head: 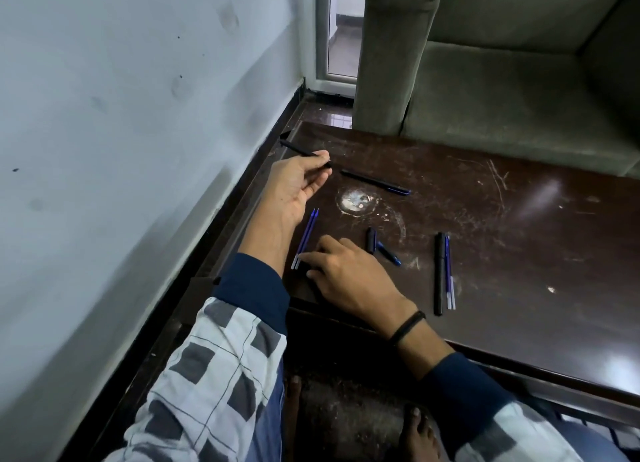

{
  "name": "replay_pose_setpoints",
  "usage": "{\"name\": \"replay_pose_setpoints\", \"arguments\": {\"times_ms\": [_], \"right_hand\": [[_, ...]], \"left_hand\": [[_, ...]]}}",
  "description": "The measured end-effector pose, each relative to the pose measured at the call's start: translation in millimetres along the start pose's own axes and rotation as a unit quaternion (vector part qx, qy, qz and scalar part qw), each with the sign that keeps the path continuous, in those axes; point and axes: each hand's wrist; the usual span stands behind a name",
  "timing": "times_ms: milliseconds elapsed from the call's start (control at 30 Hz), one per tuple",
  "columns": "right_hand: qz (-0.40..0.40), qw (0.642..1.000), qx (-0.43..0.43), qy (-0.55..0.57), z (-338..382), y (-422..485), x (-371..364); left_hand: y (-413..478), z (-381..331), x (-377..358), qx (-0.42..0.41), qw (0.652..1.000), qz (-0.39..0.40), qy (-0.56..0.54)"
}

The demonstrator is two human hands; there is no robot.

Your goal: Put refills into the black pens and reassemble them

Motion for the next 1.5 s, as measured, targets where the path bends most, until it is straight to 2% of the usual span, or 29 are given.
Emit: {"name": "replay_pose_setpoints", "arguments": {"times_ms": [267, 433, 700, 833, 933, 1033, 1167, 1267, 1367, 1500], "right_hand": [[0.009, 1.000, 0.008, -0.018, -2, -2, -2], [-0.027, 0.999, -0.018, 0.016, -7, -3, 2], [-0.048, 0.999, 0.019, -0.004, -10, -6, -3], [-0.094, 0.992, 0.043, 0.067, -8, -4, 4], [-0.191, 0.964, 0.015, 0.182, -6, -5, 18], [-0.295, 0.927, -0.036, 0.230, -14, -6, 32], [-0.379, 0.857, -0.147, 0.316, -34, -9, 45], [-0.379, 0.821, -0.243, 0.350, -52, -10, 50], [-0.354, 0.813, -0.292, 0.357, -61, -12, 52], [-0.337, 0.819, -0.306, 0.349, -64, -13, 53]], "left_hand": [[2, 1, 1, -0.001, 1.000, 0.002, 0.001], [4, 1, 1, 0.001, 1.000, 0.003, 0.002], [1, 4, -3, 0.006, 1.000, 0.019, 0.018], [-4, 2, -8, -0.012, 0.998, 0.056, 0.019], [-9, 1, -15, -0.027, 0.993, 0.111, 0.022], [-11, 3, -18, -0.029, 0.990, 0.134, 0.018], [-15, 13, -25, -0.016, 0.988, 0.148, 0.028], [-19, 24, -34, 0.004, 0.984, 0.174, 0.030], [-20, 31, -37, 0.017, 0.980, 0.194, 0.040], [-21, 34, -37, 0.026, 0.979, 0.199, 0.036]]}}
Point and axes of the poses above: each hand's wrist, its own y-axis towards the middle knuckle, its own x-axis out of the back of the hand, z = x × y, and after that the axes turned 1 degree about -z, right-handed
